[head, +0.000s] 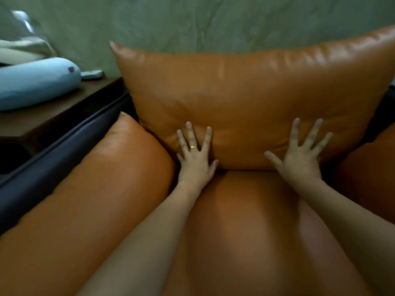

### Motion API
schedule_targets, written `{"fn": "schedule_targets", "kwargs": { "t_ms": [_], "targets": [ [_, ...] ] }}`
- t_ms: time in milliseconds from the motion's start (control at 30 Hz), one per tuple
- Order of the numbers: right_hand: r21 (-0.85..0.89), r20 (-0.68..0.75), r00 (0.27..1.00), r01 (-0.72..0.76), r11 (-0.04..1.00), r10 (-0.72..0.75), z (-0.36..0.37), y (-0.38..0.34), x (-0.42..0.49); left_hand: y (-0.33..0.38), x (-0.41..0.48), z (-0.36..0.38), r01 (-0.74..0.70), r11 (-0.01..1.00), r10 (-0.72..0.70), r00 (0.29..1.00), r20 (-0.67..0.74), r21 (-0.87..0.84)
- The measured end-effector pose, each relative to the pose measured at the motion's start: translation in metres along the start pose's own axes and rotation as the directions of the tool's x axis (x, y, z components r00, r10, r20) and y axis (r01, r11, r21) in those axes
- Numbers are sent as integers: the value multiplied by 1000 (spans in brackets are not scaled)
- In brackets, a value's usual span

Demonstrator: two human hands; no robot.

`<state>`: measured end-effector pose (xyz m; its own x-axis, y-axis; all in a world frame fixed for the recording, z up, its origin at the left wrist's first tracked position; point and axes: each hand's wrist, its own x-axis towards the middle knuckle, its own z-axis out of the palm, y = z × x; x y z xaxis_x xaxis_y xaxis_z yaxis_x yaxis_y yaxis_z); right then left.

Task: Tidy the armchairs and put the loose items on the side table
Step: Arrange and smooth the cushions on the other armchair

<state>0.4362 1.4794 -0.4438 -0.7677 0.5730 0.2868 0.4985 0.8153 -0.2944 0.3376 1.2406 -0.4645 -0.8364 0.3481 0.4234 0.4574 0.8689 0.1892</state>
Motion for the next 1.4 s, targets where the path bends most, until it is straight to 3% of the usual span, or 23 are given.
{"fn": "schedule_targets", "kwargs": {
  "t_ms": [100, 233, 367, 433, 567, 733, 800, 1000, 1200, 1400],
  "targets": [
    [-23, 98, 995, -17, 1000, 19, -18, -3, -9, -4, -12, -27, -37, 999, 37, 989, 140, -2],
    [194, 240, 970, -97, 976, 49, -45, -36, -32, -15, -33, -81, -54, 997, 65, 956, 287, -48],
    [306, 301, 931, 112, 945, -208, -58, -97, -66, -26, -88, -159, 110, 965, -25, 942, 335, -238],
    [356, 332, 851, 286, 890, -407, -61, -134, -86, -34, -128, -194, 105, 977, -46, 953, 298, -187],
    [496, 345, 558, 574, 652, -754, -73, -208, -133, -67, -195, -244, 22, 993, -45, 979, 200, 115],
    [520, 268, 364, 724, 452, -892, -89, -278, -188, -96, -245, -284, 172, 956, -231, 940, 251, 239],
    [508, 261, 324, 755, 414, -909, -94, -292, -204, -103, -261, -294, 240, 942, -293, 929, 227, 233],
    [488, 222, 311, 785, 381, -924, -79, -302, -229, -111, -290, -295, 275, 919, -342, 913, 223, 283],
    [457, 225, 381, 771, 443, -897, -52, -306, -206, -119, -276, -285, 339, 890, -421, 867, 266, 305],
    [384, 264, 448, 764, 519, -854, -29, -324, -157, -135, -277, -278, 347, 921, -384, 885, 262, 178]
  ]
}}
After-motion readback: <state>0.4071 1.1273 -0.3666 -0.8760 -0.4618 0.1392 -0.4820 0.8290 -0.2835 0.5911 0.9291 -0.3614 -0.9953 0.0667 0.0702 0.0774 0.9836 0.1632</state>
